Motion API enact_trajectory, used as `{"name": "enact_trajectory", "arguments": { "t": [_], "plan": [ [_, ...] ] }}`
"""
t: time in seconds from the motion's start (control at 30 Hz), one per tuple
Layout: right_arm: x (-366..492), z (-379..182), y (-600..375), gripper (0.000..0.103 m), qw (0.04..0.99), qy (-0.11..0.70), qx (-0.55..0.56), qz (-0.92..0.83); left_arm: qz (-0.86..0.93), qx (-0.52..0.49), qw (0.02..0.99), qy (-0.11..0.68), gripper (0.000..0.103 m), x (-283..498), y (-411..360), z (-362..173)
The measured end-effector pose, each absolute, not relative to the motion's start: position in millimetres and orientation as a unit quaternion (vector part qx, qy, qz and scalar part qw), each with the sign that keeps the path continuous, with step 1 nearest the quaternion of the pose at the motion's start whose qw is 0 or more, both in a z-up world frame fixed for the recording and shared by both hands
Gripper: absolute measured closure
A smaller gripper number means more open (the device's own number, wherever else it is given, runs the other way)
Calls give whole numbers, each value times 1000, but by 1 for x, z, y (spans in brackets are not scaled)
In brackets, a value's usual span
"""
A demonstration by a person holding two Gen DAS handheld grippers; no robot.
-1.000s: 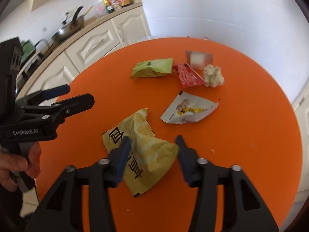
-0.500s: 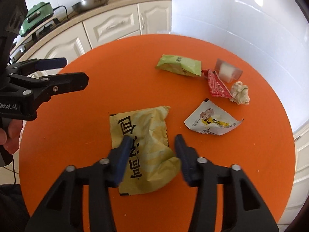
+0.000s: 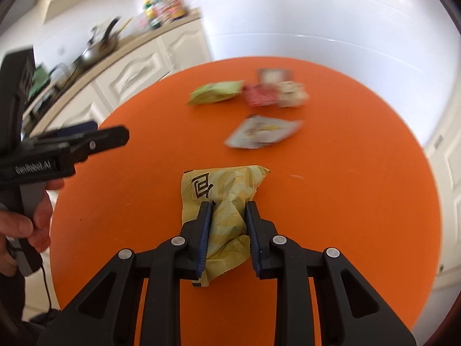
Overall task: Collect trash
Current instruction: 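Grasp the white-yellow printed wrapper with the left gripper while the right gripper holds the yellow bag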
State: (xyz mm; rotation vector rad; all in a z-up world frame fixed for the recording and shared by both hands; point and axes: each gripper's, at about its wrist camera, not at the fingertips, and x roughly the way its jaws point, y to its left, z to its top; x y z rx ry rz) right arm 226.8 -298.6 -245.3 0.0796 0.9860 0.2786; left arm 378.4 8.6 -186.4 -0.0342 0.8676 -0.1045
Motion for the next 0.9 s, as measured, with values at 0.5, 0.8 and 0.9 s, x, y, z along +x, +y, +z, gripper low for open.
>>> {"name": "enact_trajectory", "arguments": {
  "t": [0.5,0.8,0.9],
  "plan": [
    [240,-239,-394,79,885,448,113,53,-142,58,869,470,12,469,-92,-230],
    [235,-235,-406,80,888,440,130,46,-145,48,877,456,61,482,-90,-232],
    [231,-230,-403,80,890,434,129,46,-156,39,881,445,78,477,-83,-228]
  ]
}}
